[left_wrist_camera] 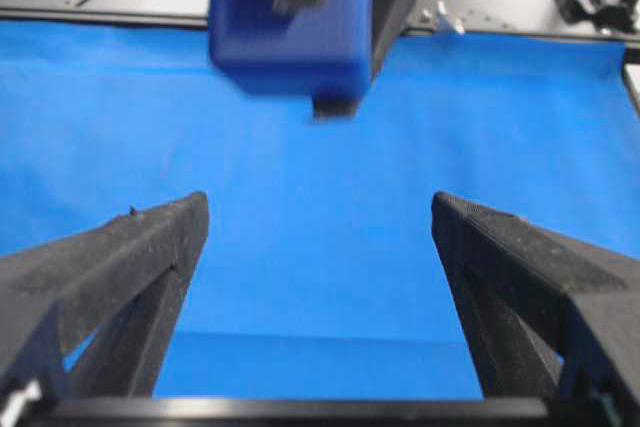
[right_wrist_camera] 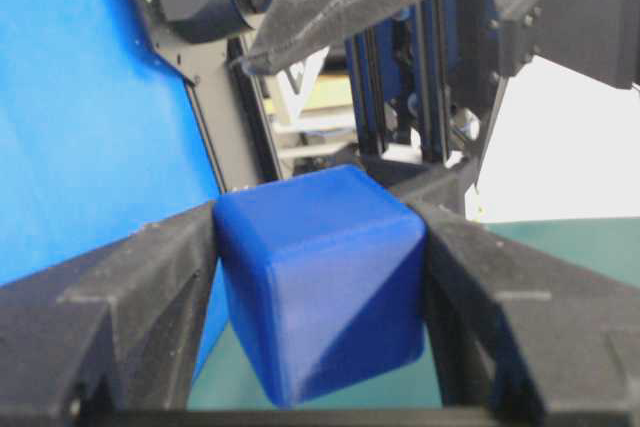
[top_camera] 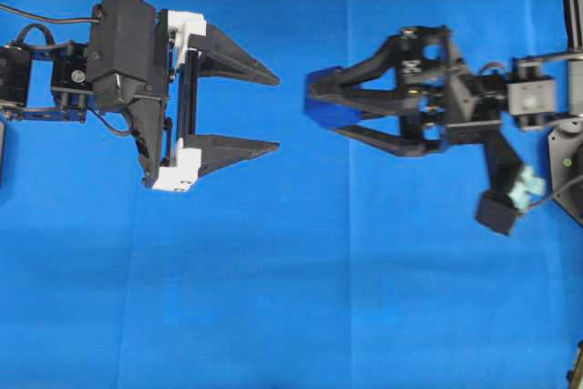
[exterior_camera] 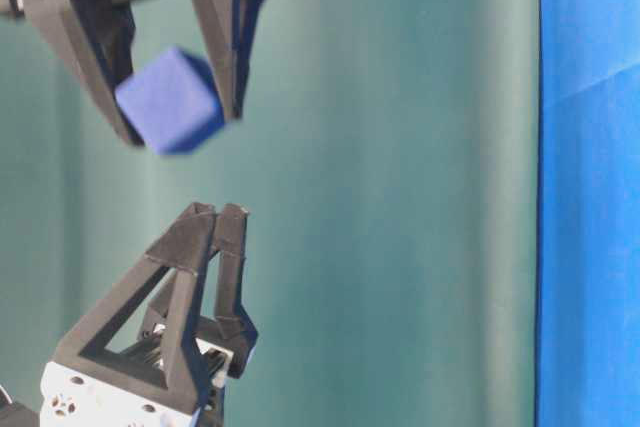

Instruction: Handover the blue block to the right arm after grasping it with the left arm, then place it in the designated position.

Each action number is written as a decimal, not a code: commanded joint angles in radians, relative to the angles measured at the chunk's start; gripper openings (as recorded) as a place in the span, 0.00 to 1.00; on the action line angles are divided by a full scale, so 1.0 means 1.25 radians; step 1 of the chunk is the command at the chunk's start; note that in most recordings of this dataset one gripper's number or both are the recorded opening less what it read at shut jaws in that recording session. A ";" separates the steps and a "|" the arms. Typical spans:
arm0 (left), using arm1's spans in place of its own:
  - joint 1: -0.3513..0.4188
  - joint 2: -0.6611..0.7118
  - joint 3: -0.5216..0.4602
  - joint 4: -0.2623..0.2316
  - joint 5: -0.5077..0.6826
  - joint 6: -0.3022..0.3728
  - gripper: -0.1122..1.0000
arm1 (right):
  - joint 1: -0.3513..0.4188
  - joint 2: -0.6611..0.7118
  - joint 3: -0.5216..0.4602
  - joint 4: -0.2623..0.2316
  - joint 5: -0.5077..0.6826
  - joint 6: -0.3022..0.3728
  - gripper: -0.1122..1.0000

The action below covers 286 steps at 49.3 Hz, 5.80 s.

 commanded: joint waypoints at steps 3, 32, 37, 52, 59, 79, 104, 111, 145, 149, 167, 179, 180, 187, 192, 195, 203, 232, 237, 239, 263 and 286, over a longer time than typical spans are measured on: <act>0.001 -0.018 -0.006 -0.001 -0.007 0.001 0.94 | 0.010 -0.043 0.005 0.004 0.021 0.004 0.57; 0.002 -0.018 -0.006 -0.001 -0.005 0.005 0.94 | 0.011 -0.065 0.010 0.164 0.034 0.242 0.57; 0.002 -0.018 -0.006 -0.001 -0.005 0.006 0.94 | 0.011 -0.076 0.011 0.200 0.045 0.345 0.57; 0.002 -0.018 -0.006 -0.001 -0.004 0.006 0.94 | 0.011 -0.082 0.011 0.256 0.097 0.657 0.57; 0.002 -0.018 -0.007 0.000 -0.006 0.009 0.94 | 0.011 -0.082 0.011 0.256 0.104 0.776 0.57; 0.001 -0.018 -0.007 0.000 -0.009 0.009 0.94 | 0.011 -0.082 0.011 0.256 0.117 0.831 0.57; 0.001 -0.018 -0.007 -0.001 -0.007 0.007 0.94 | 0.011 -0.082 0.011 0.255 0.117 0.831 0.57; 0.001 -0.018 -0.006 0.000 -0.009 0.007 0.94 | 0.011 -0.082 0.011 0.255 0.117 0.831 0.57; 0.001 -0.018 -0.007 0.000 -0.007 0.006 0.94 | 0.011 -0.082 0.011 0.255 0.117 0.831 0.57; 0.001 -0.018 -0.007 -0.001 -0.007 0.006 0.94 | 0.011 -0.082 0.011 0.255 0.117 0.831 0.57; 0.001 -0.018 -0.007 -0.001 -0.007 0.006 0.94 | 0.011 -0.082 0.011 0.258 0.195 0.854 0.57; 0.001 -0.018 -0.007 -0.001 -0.007 0.006 0.94 | 0.011 -0.082 0.009 0.256 0.281 0.876 0.57; 0.001 -0.018 -0.009 -0.001 -0.007 0.006 0.94 | 0.011 -0.082 0.009 0.258 0.285 0.877 0.57; 0.001 -0.018 -0.009 -0.001 -0.009 0.007 0.94 | 0.011 -0.083 0.009 0.256 0.298 0.879 0.57; 0.001 -0.018 -0.009 -0.001 -0.007 0.007 0.94 | 0.011 -0.085 0.009 0.256 0.298 0.877 0.57; 0.001 -0.018 -0.007 -0.001 -0.009 0.007 0.94 | 0.011 -0.085 0.009 0.255 0.298 0.879 0.57; 0.001 -0.018 -0.007 -0.001 -0.007 0.006 0.94 | 0.011 -0.085 0.009 0.255 0.298 0.877 0.57; 0.001 -0.018 -0.007 -0.001 -0.006 0.005 0.94 | 0.011 -0.085 0.010 0.256 0.333 0.879 0.57; 0.001 -0.018 -0.007 -0.001 -0.005 0.006 0.94 | 0.011 -0.085 0.010 0.258 0.350 0.880 0.57; 0.001 -0.018 -0.007 -0.001 -0.006 0.005 0.94 | 0.012 -0.085 0.010 0.258 0.360 0.881 0.57; 0.001 -0.018 -0.007 -0.001 -0.005 0.010 0.94 | 0.016 -0.043 0.010 0.256 0.336 0.882 0.57; 0.000 -0.018 -0.006 -0.001 -0.004 0.009 0.94 | 0.016 0.196 -0.015 0.256 0.150 0.884 0.57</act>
